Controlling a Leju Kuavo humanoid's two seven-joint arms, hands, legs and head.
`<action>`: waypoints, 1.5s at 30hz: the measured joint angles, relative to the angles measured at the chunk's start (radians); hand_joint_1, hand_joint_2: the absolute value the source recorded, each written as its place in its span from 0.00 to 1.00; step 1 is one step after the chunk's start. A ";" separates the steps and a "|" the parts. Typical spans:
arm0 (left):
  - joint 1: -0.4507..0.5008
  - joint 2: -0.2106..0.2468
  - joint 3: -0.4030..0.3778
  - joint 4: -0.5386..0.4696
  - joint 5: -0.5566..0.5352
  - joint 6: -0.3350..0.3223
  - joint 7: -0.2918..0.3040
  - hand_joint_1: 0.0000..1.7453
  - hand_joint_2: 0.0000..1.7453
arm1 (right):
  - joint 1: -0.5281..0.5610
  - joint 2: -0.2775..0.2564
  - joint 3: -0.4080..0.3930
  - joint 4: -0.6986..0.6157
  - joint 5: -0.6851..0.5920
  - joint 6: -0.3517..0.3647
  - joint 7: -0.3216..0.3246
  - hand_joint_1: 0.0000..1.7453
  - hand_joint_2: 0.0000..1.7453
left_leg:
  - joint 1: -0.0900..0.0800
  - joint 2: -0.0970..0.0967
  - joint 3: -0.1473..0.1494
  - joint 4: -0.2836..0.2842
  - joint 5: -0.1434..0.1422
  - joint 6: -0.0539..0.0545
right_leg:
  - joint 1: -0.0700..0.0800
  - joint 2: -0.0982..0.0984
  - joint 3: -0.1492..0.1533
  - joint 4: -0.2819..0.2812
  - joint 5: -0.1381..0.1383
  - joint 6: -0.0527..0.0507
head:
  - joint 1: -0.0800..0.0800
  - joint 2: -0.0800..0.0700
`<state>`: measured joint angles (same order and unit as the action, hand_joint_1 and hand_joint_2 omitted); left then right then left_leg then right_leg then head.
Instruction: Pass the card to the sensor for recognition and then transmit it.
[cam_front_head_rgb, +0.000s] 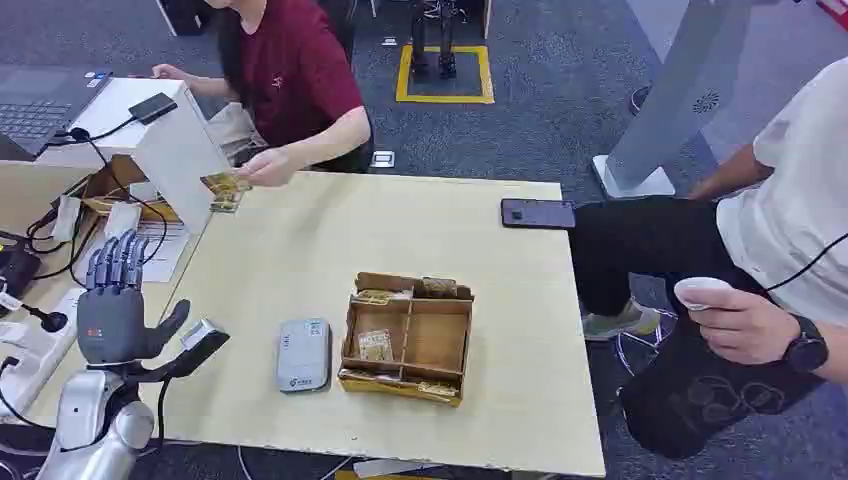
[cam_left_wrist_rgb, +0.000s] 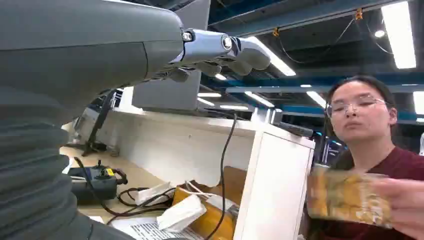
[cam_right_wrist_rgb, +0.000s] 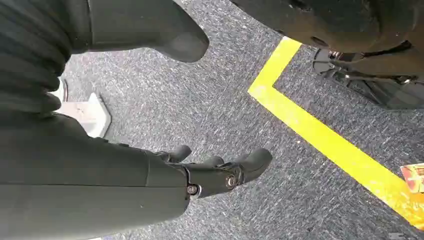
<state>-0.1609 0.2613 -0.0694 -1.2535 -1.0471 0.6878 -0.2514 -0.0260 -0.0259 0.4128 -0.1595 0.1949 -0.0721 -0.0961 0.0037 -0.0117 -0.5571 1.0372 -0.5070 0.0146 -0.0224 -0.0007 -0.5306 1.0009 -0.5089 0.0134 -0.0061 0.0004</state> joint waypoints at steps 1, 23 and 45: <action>0.000 0.000 0.000 0.000 0.000 0.000 0.000 0.00 1.00 | 0.000 0.000 0.000 0.000 0.000 0.000 0.000 0.00 1.00 | 0.000 0.000 0.000 0.000 0.000 0.000 | 0.000 0.000 0.000 0.000 0.000 0.000 | 0.000 0.000; 0.000 -0.016 0.000 0.006 0.011 0.000 -0.015 0.11 1.00 | 0.000 0.000 0.000 0.000 0.003 0.008 0.009 0.00 0.00 | 0.000 0.000 0.000 0.000 0.000 0.000 | 0.000 0.000 0.000 0.000 0.000 0.000 | 0.000 0.000; 0.000 -0.019 0.000 0.014 0.086 0.000 -0.095 1.00 1.00 | 0.000 0.000 0.000 0.000 0.012 0.004 0.007 0.00 0.00 | 0.000 0.000 0.000 0.000 0.000 0.000 | 0.000 0.000 0.000 0.000 0.000 0.000 | 0.000 0.000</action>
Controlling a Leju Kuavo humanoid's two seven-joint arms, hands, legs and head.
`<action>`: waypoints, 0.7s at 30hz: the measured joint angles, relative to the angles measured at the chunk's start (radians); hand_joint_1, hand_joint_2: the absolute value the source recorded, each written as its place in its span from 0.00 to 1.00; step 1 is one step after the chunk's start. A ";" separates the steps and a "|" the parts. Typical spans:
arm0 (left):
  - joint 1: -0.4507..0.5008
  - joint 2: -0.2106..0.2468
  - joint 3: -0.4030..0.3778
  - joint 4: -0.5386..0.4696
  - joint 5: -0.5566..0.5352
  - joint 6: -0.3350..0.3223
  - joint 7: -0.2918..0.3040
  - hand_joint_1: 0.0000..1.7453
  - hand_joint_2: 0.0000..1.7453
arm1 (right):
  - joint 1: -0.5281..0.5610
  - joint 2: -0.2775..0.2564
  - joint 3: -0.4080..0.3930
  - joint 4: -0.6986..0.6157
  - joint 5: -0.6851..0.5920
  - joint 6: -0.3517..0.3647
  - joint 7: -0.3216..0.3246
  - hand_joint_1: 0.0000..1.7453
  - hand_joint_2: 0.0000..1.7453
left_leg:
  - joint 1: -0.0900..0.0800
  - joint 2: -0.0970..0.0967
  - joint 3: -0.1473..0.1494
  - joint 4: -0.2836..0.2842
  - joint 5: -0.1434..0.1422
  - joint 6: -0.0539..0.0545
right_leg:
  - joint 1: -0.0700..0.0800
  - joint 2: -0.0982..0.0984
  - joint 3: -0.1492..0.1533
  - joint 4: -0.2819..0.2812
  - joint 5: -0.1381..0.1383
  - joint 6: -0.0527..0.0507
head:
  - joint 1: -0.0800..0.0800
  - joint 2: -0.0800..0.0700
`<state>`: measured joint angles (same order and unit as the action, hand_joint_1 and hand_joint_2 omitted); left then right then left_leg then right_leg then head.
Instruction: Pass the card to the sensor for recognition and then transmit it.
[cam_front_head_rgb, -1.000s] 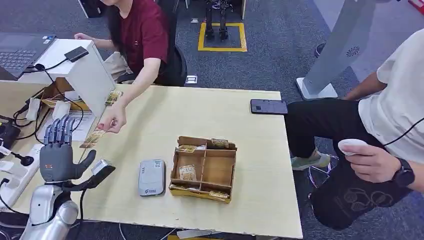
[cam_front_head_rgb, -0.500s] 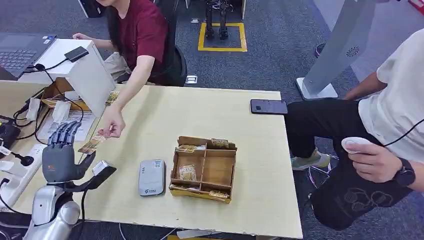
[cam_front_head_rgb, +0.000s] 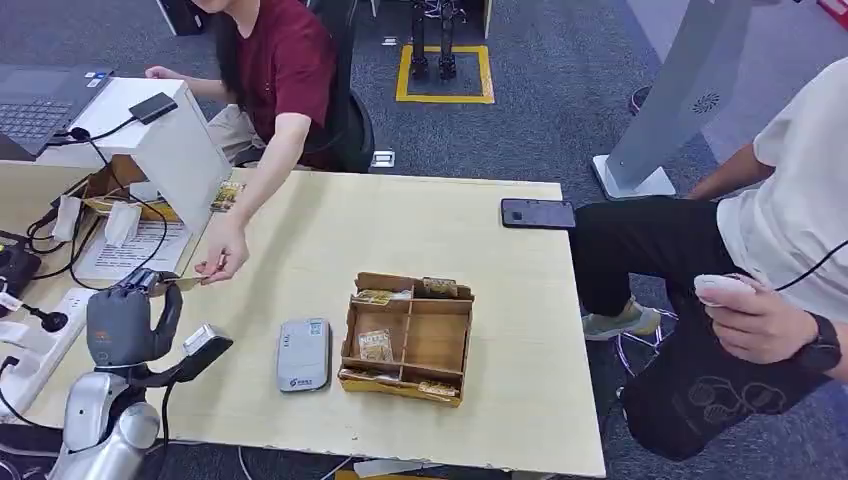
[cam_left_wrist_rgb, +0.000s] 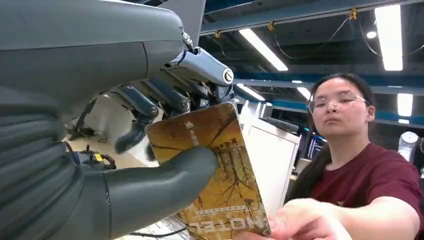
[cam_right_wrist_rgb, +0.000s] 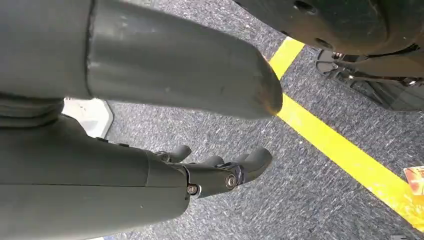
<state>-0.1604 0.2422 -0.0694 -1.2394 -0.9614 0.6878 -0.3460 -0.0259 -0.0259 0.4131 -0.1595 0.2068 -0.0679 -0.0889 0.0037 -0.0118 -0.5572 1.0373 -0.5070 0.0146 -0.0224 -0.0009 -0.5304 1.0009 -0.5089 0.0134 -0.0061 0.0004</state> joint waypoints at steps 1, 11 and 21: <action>0.000 0.000 0.000 0.000 0.014 0.000 -0.008 1.00 1.00 | 0.000 0.000 0.000 0.000 0.000 -0.001 0.000 0.00 0.00 | 0.000 0.000 0.000 0.000 0.000 0.000 | 0.000 0.000 0.000 0.000 0.000 0.000 | 0.000 0.000; 0.004 -0.005 0.000 -0.011 0.314 -0.179 -0.013 1.00 1.00 | 0.001 0.000 0.000 0.000 -0.010 -0.009 -0.002 0.00 0.00 | 0.000 0.000 0.000 0.000 0.000 0.000 | 0.000 0.000 0.000 0.000 0.000 0.000 | 0.000 0.000; 0.108 -0.020 0.000 -0.184 0.727 -0.560 0.019 1.00 1.00 | 0.009 0.000 -0.008 0.000 -0.040 -0.016 -0.002 0.00 0.00 | 0.000 0.000 0.000 0.000 0.000 0.000 | 0.000 0.000 0.000 0.000 0.000 0.000 | 0.000 0.000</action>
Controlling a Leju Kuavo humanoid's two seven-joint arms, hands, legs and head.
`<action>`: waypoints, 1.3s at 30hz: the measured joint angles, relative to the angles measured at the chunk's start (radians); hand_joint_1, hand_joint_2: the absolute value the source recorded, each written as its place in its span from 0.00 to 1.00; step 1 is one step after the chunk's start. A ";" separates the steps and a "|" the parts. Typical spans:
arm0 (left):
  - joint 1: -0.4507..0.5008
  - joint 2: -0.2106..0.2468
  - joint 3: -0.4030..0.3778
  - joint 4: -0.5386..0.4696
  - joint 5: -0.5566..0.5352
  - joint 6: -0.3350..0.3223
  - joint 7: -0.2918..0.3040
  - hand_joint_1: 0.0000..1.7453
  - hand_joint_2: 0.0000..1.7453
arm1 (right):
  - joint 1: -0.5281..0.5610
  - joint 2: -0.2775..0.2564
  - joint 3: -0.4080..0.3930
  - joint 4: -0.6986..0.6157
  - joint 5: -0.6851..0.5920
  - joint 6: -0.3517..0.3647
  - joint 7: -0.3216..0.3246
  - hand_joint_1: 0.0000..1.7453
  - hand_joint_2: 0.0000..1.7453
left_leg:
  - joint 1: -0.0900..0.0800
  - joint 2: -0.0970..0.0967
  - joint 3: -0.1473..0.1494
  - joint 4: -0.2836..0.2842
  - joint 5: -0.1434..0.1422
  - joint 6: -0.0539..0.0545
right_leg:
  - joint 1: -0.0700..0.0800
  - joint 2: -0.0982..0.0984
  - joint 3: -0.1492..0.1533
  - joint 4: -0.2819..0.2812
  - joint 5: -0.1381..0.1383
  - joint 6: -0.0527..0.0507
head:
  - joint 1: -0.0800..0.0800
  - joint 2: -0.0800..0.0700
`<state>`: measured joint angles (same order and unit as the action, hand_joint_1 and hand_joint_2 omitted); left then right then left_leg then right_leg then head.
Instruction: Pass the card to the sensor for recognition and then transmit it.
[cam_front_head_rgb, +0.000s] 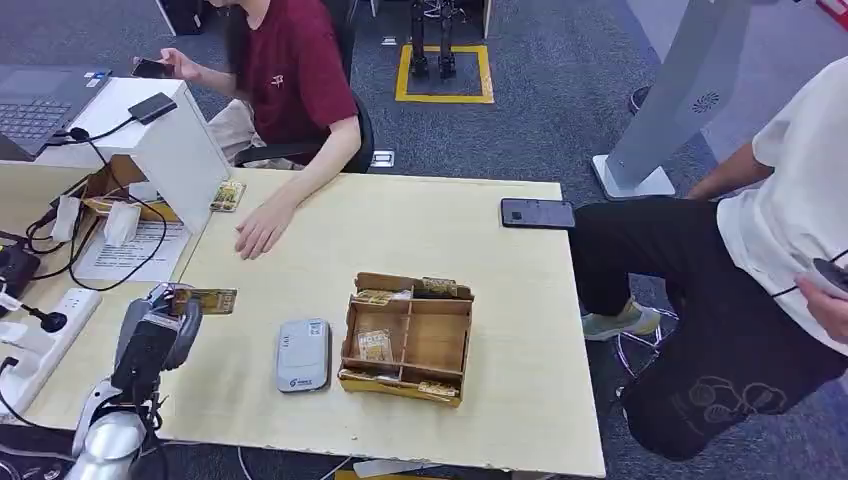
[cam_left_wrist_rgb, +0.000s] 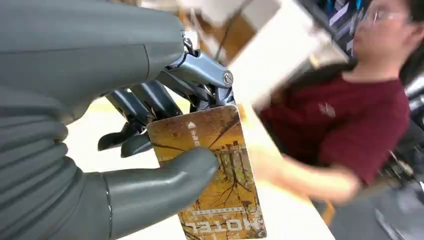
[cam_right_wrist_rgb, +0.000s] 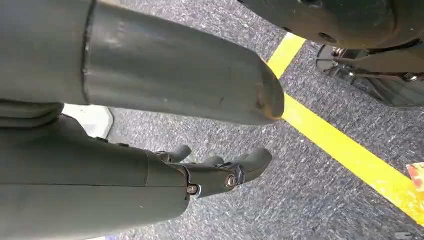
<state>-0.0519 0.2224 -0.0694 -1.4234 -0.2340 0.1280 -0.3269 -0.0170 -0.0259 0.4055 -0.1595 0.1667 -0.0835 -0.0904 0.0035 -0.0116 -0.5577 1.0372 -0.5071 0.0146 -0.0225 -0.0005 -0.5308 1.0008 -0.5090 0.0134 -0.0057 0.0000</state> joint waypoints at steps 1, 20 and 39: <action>0.023 0.001 0.000 -0.029 0.046 -0.039 0.008 1.00 1.00 | 0.002 0.000 -0.002 0.000 -0.002 -0.004 0.000 0.00 0.00 | 0.000 0.000 0.000 0.000 0.000 0.000 | 0.000 0.000 0.000 0.000 0.000 0.000 | -0.001 0.000; 0.248 0.003 -0.064 -0.242 0.127 -0.169 0.102 1.00 1.00 | 0.015 0.000 -0.028 0.000 -0.032 -0.031 -0.007 0.00 0.00 | 0.000 0.000 0.000 0.000 0.000 0.000 | 0.000 -0.001 -0.001 0.000 0.000 0.000 | -0.001 0.000; 0.056 -0.101 -0.216 -0.047 0.003 -0.078 0.187 1.00 1.00 | 0.006 0.001 -0.026 0.000 0.001 -0.029 0.011 0.00 0.00 | 0.000 0.000 0.000 0.001 0.000 0.000 | 0.000 -0.001 0.000 0.000 0.001 0.001 | 0.000 0.000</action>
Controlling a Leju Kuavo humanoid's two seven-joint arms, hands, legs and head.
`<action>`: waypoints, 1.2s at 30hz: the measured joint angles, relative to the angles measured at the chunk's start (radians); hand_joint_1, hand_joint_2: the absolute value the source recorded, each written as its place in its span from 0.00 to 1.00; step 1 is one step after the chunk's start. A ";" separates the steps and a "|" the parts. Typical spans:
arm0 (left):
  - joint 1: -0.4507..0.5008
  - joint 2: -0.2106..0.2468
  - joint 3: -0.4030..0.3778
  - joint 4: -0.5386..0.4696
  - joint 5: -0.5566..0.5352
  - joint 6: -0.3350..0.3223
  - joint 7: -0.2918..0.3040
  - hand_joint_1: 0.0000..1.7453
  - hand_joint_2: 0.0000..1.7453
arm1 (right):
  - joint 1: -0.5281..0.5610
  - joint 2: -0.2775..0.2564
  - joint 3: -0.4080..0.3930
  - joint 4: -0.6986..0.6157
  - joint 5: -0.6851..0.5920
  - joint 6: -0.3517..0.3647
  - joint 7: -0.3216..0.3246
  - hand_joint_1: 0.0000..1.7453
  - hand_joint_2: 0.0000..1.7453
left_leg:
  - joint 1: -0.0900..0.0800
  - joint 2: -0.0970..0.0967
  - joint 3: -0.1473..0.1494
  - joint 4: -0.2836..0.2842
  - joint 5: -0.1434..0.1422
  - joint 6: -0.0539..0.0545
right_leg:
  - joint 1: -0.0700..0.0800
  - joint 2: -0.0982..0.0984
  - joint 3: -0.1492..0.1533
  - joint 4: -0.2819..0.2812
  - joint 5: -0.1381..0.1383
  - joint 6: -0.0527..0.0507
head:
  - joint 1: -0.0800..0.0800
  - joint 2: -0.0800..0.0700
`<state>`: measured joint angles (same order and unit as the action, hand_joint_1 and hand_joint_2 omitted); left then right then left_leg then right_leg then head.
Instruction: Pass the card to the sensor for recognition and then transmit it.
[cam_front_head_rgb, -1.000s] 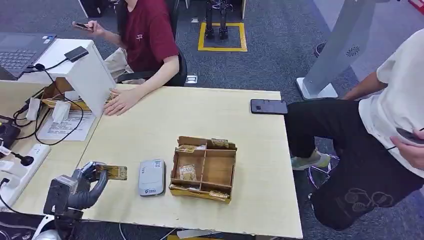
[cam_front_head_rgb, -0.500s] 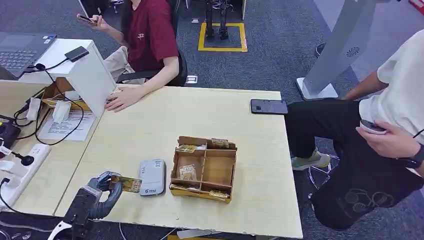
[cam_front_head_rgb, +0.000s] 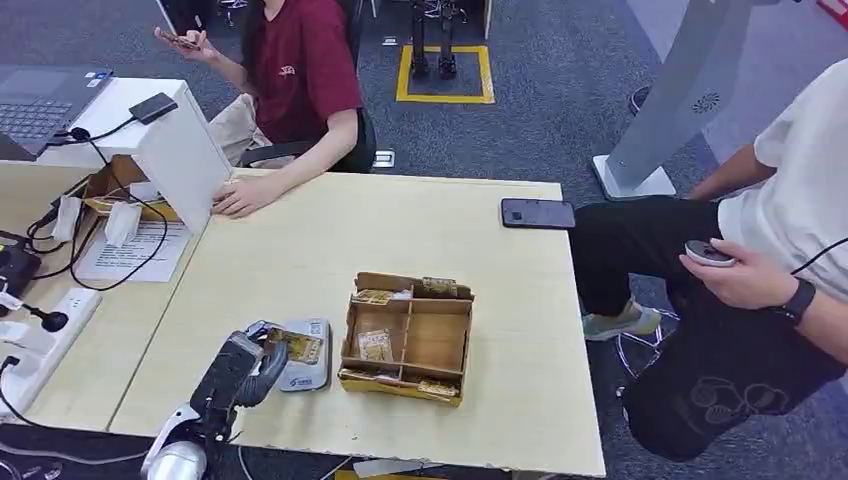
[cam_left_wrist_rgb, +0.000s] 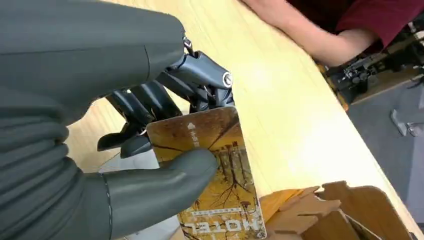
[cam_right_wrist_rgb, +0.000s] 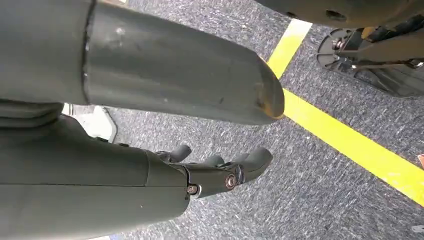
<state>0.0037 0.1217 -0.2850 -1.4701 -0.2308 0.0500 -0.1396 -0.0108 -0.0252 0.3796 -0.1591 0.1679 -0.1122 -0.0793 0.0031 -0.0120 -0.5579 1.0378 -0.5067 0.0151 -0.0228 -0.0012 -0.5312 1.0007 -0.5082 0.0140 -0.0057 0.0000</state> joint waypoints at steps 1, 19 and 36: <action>-0.005 -0.005 -0.003 0.013 0.000 0.003 0.004 1.00 1.00 | -0.001 0.001 0.000 0.000 0.000 0.000 0.002 0.00 0.00 | 0.000 0.000 0.000 0.000 0.000 0.000 | 0.000 0.000 0.000 0.000 0.000 0.000 | 0.000 0.000; -0.057 -0.049 -0.003 0.166 -0.099 0.155 -0.002 1.00 1.00 | 0.000 0.004 0.004 0.000 0.010 0.003 0.008 0.00 0.00 | 0.000 0.000 0.000 0.000 0.000 0.000 | 0.000 0.000 0.000 0.000 0.000 0.000 | 0.000 0.000; -0.094 -0.064 0.015 0.256 -0.185 0.213 -0.004 1.00 1.00 | 0.000 0.007 0.007 0.000 0.014 0.013 0.010 0.00 0.00 | 0.000 0.000 0.000 0.000 0.000 0.000 | 0.000 0.000 0.001 0.000 0.000 0.000 | 0.000 0.000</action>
<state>-0.0904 0.0580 -0.2701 -1.2146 -0.4154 0.2632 -0.1434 -0.0113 -0.0183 0.3864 -0.1591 0.1820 -0.0988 -0.0694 0.0031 -0.0119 -0.5576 1.0378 -0.5066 0.0152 -0.0227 -0.0012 -0.5306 1.0007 -0.5081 0.0140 -0.0061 0.0004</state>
